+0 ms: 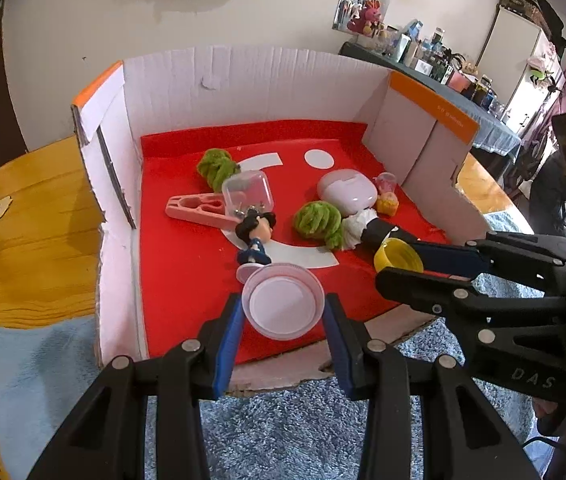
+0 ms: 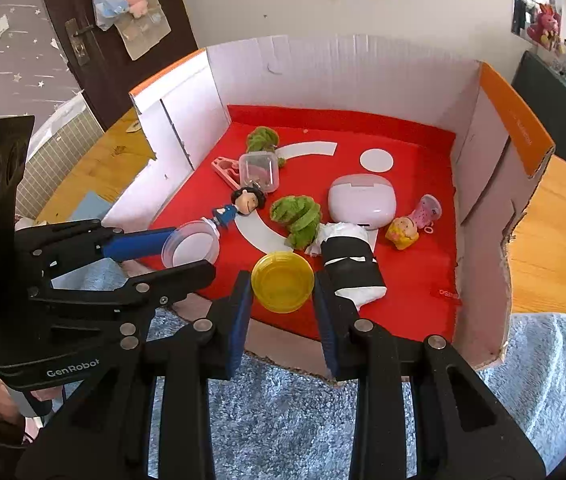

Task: Organize objects
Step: 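Lower the lid and cap onto the red floor and open both grippers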

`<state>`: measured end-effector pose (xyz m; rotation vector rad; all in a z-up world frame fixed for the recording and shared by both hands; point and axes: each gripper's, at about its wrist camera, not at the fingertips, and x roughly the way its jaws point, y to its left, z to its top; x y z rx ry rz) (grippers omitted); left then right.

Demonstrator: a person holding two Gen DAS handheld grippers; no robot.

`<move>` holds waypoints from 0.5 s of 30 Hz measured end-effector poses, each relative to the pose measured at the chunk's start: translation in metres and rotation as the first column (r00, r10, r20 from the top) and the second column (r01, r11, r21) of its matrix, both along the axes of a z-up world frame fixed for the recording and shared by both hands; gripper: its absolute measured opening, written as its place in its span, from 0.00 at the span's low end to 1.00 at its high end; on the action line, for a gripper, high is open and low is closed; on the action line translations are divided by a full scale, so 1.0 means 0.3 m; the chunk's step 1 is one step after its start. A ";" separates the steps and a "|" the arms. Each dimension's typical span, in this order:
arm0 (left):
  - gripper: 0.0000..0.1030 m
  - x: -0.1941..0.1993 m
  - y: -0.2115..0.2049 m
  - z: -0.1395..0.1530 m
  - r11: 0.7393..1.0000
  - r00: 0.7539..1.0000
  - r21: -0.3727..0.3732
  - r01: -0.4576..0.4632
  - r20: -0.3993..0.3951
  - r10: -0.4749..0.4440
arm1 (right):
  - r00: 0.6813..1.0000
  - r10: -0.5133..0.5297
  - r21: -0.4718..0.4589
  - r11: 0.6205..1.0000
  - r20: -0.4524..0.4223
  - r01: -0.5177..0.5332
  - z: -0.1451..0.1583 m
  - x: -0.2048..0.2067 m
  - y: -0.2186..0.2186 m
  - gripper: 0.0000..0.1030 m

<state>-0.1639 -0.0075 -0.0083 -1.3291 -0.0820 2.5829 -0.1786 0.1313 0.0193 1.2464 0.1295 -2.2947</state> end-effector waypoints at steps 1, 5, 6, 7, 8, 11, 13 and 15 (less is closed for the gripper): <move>0.41 0.000 0.003 0.001 1.000 1.000 -0.005 0.005 -0.002 -0.005 | 1.000 0.001 0.001 1.000 0.006 -0.001 -0.003 -0.004 -0.001 0.29; 0.41 -0.010 0.008 -0.002 1.000 1.000 -0.018 0.015 0.003 -0.015 | 1.000 0.006 0.011 1.000 0.027 -0.006 -0.019 -0.018 -0.009 0.28; 0.41 -0.013 0.009 -0.002 1.000 1.000 -0.020 0.018 0.005 -0.017 | 1.000 0.006 0.013 1.000 0.031 -0.007 -0.022 -0.020 -0.010 0.28; 0.41 -0.016 0.008 -0.002 1.000 1.000 -0.019 0.018 0.008 -0.018 | 0.999 0.007 0.015 1.000 0.036 -0.008 -0.025 -0.024 -0.011 0.28; 0.41 -0.023 0.007 -0.004 1.000 1.000 -0.014 0.020 0.016 -0.020 | 0.999 0.007 0.019 1.000 0.041 -0.008 -0.028 -0.028 -0.011 0.28; 0.41 -0.047 0.007 -0.022 1.000 0.998 -0.006 0.029 0.052 -0.029 | 0.998 0.007 0.028 1.000 0.058 -0.008 -0.038 -0.042 -0.011 0.29; 0.41 -0.060 0.010 -0.028 0.999 0.998 -0.020 0.031 0.058 -0.030 | 0.998 0.007 0.028 1.000 0.070 -0.009 -0.045 -0.051 -0.010 0.28; 0.41 -0.072 0.010 -0.026 0.999 0.998 -0.022 0.027 0.057 -0.025 | 0.997 0.003 0.033 0.999 0.074 -0.005 -0.048 -0.059 -0.005 0.28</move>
